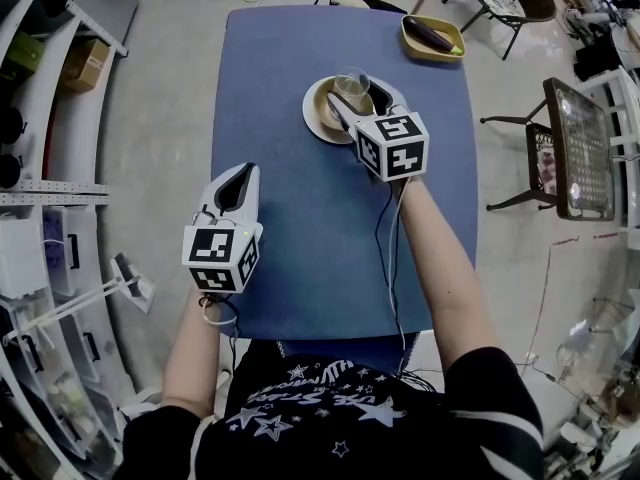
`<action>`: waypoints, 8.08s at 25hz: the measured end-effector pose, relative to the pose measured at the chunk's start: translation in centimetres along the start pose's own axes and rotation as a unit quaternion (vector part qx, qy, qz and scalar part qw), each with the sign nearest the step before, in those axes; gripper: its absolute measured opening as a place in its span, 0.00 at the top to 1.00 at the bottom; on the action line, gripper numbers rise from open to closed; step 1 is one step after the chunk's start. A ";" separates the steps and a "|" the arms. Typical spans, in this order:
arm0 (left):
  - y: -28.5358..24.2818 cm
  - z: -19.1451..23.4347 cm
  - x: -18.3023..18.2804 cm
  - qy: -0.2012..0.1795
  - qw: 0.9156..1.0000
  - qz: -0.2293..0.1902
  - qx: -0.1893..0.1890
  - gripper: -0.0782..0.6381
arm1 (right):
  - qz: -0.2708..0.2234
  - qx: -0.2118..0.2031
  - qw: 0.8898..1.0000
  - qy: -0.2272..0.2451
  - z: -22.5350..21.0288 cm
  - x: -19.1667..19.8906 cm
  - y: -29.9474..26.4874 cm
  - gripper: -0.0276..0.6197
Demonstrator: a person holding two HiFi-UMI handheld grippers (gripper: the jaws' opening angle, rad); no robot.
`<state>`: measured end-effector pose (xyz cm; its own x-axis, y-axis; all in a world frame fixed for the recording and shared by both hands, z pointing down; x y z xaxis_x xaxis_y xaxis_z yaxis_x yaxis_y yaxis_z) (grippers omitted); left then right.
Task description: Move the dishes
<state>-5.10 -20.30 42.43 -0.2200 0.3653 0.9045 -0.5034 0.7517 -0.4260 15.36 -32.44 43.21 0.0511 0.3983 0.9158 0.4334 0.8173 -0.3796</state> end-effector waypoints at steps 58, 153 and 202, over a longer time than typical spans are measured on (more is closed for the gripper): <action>-2.9 0.7 -0.4 0.015 1.000 -0.005 0.007 0.86 | -0.031 0.101 0.993 -0.050 -9.5 -1.1 0.7 0.49; 8.2 7.3 -1.1 0.045 0.997 -0.068 -0.002 0.86 | 0.032 0.128 0.985 -0.113 4.2 -5.6 -0.6 0.70; 28.1 -22.0 4.6 -0.005 0.995 -0.093 0.029 0.86 | -0.046 0.084 0.988 -0.119 14.6 10.0 43.1 0.95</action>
<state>-1.88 14.56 34.25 -0.1276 0.2174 0.9677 -0.5840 0.7721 -0.2504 21.41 12.87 34.07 -0.2034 0.3903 0.8979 0.2703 0.9039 -0.3316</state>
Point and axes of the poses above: the fingertips, and each gripper's own axes: y backward along the fingers, z to its left, x out of its underside, the point moved 4 cm from there along y, backward along the fingers, and after that the axes turned 6 degrees about -y, right-handed, at the moved point
